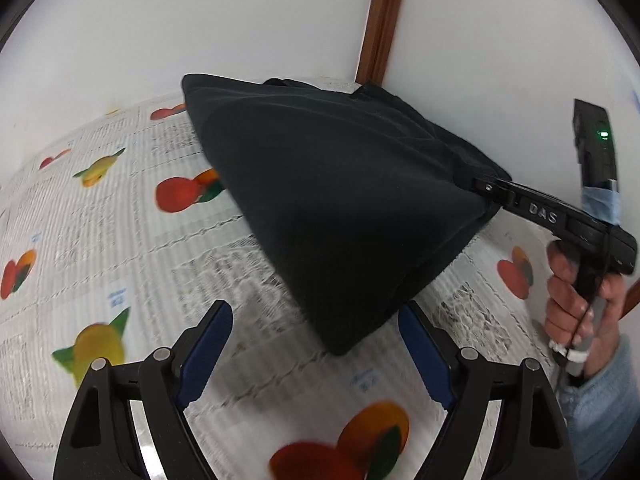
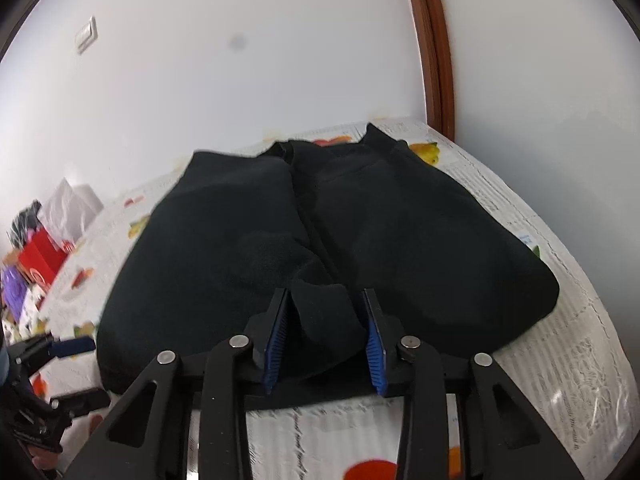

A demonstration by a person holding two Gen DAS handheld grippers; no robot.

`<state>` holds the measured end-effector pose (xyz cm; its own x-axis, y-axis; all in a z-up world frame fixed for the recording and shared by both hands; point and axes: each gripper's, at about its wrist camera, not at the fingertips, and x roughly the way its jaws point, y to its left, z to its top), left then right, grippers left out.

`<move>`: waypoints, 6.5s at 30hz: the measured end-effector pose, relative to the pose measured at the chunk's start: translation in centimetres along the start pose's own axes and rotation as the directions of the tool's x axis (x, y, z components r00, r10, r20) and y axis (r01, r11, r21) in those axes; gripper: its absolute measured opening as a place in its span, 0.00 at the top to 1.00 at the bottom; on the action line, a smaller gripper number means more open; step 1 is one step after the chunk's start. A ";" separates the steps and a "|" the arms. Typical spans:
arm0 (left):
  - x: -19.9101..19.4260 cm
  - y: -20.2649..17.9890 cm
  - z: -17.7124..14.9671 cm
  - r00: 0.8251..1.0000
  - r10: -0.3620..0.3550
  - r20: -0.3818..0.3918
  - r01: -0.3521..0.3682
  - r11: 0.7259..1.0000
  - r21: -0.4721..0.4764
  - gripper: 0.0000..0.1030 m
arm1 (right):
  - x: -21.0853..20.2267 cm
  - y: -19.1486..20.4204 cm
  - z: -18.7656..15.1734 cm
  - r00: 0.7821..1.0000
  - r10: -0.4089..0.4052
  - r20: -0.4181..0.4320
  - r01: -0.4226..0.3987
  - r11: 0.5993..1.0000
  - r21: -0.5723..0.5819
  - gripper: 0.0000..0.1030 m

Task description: Fold small clothes

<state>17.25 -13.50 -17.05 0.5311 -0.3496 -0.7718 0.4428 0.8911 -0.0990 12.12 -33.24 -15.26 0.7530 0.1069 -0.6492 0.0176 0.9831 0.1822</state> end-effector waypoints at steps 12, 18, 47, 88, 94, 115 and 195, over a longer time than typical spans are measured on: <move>0.1 0.6 0.3 0.999 0.014 0.045 -0.012 0.999 -0.037 0.75 | 2.3 0.0 0.1 0.999 0.008 -0.043 -0.007 0.999 0.038 0.87; -1.9 3.3 -0.9 0.997 0.039 0.061 -0.035 0.997 -0.069 0.76 | 3.2 4.0 0.0 0.998 0.010 -0.062 -0.011 1.000 -0.010 0.88; -6.8 12.8 -6.5 0.986 0.160 0.053 -0.152 0.980 -0.129 0.32 | 6.0 17.5 -0.4 0.951 0.285 -0.117 -0.282 0.959 0.038 0.52; -2.6 10.6 -3.0 0.995 0.100 0.008 -0.098 0.989 -0.115 0.26 | 9.6 9.3 3.9 0.942 0.298 -0.154 -0.274 0.949 0.159 0.70; -2.5 10.5 -3.2 0.991 0.131 0.010 -0.129 0.986 -0.101 0.25 | 6.5 10.0 6.3 0.949 0.307 -0.070 -0.304 0.951 0.053 0.91; -7.1 10.3 -5.4 0.997 0.065 0.044 -0.060 0.992 -0.115 0.29 | -0.6 4.4 0.4 0.999 0.002 -0.032 -0.005 0.995 -0.104 0.77; -2.5 12.5 2.9 0.998 0.069 -0.004 -0.069 0.987 -0.148 0.24 | 9.5 5.4 10.6 0.938 0.221 -0.268 -0.209 0.975 0.074 0.63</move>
<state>23.55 -2.30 -14.50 0.5574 -0.2862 -0.7794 0.2937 0.9460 -0.1373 26.37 -28.53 -12.59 0.5336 0.3577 -0.7663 -0.0917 0.9253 0.3681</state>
